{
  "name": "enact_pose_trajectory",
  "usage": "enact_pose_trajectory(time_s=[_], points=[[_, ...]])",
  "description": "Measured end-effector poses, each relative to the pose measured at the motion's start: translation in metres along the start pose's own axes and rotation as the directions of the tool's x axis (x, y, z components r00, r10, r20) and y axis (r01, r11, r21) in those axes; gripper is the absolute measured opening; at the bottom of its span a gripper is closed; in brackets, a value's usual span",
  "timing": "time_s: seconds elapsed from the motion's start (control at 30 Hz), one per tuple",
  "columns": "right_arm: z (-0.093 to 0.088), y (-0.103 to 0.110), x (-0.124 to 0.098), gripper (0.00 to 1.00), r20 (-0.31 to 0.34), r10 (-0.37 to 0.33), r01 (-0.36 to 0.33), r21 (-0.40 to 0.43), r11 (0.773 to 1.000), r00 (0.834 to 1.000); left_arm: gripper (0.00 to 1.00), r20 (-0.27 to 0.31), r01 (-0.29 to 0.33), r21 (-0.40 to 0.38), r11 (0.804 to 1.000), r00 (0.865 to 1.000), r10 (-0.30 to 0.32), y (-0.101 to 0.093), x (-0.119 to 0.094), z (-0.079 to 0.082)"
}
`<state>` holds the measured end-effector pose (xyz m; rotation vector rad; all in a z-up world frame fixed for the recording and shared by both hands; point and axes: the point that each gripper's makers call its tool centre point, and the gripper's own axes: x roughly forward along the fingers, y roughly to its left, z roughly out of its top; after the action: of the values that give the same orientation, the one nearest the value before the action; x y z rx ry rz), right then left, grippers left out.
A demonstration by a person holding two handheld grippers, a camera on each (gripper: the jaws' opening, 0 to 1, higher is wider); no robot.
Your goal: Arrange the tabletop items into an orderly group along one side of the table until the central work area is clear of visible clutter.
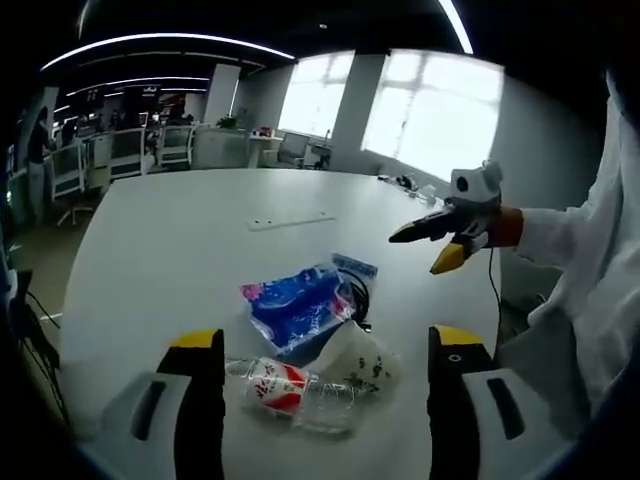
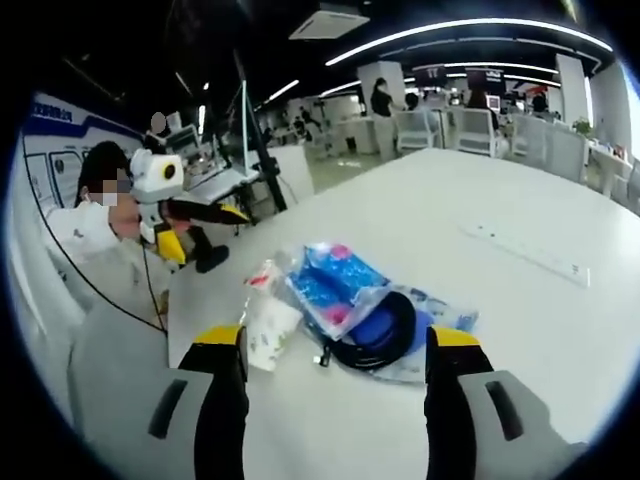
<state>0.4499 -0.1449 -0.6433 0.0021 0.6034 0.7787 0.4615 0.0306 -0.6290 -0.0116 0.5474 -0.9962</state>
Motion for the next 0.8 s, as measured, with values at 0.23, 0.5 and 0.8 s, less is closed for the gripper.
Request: enact_pose_trajectory(time_s=[0.23,0.5,0.8], points=[[-0.001,-0.003,0.012,0.67,-0.003,-0.003,0.003,0.016,1.000,1.000,0.83,-0.011,0.002,0.006,1.000,1.000,-0.002,0.009,0.015,0.001],[-0.004,-0.009,0.024,0.61,-0.011,-0.010,0.011,0.042,0.999,1.000,0.78,-0.019,-0.007,-0.003,1.000,1.000,0.007,0.020,0.027,0.001],[-0.007,-0.008,0.042,0.56,-0.025,0.002,-0.001,0.050,0.999,1.000,0.70,-0.023,-0.036,-0.027,0.999,0.999,0.036,0.039,0.043,0.000]])
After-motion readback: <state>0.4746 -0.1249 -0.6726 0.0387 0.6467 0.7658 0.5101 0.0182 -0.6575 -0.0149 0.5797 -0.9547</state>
